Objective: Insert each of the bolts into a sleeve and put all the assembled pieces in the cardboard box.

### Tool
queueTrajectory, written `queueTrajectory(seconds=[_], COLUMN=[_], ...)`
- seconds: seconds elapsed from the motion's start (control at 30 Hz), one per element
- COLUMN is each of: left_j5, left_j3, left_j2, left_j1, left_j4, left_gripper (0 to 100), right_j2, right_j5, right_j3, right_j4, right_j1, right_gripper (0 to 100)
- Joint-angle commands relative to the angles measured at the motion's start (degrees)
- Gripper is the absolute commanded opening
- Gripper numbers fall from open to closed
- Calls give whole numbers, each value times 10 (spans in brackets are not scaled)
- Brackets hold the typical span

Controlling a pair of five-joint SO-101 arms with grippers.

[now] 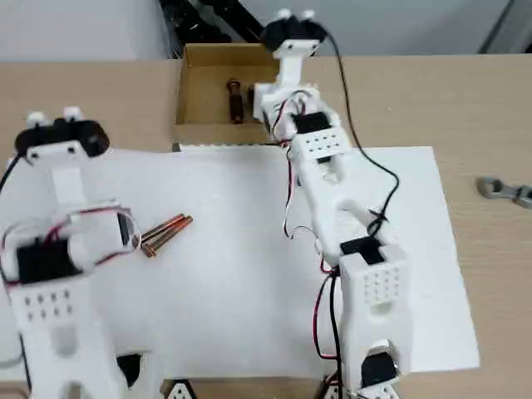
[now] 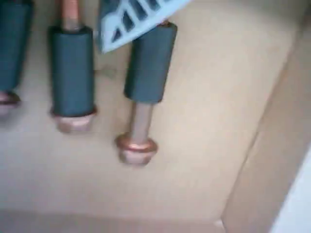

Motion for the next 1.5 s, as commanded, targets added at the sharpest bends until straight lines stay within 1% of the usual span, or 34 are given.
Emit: queueTrajectory(seconds=[0.0, 0.1, 0.23, 0.37, 0.53, 0.6, 0.7, 0.83, 1.0, 1.23, 1.47], left_j5=[-34, -146, -203, -281, -382, -407, -424, -430, -428, -428, -430], left_j3=[-90, -133, -150, -150, -149, -149, -149, -149, -151, -151, -151], left_j2=[113, 206, 270, 288, 295, 295, 305, 360, 433, 490, 542], left_j1=[3, 25, 47, 72, 70, 70, 69, 70, 69, 69, 69], left_j4=[60, 110, 113, 113, 97, 92, 72, 48, 0, -55, -84], left_gripper=[94, 94, 94, 95, 118, 119, 122, 122, 122, 122, 123], right_j2=[-89, -131, -173, -211, -251, -263, -278, -290, -294, -293, -293], right_j5=[-4, -4, -4, -4, 13, 16, 16, 16, 16, 16, 16], right_j3=[-27, -27, -27, -27, -27, -26, -26, -26, -26, -26, -26], right_j4=[83, 166, 255, 316, 356, 366, 391, 414, 415, 414, 413], right_j1=[11, 12, 12, 12, 12, 12, 12, 12, 13, 12, 9], right_gripper=[200, 201, 201, 201, 201, 201, 201, 201, 201, 201, 201])
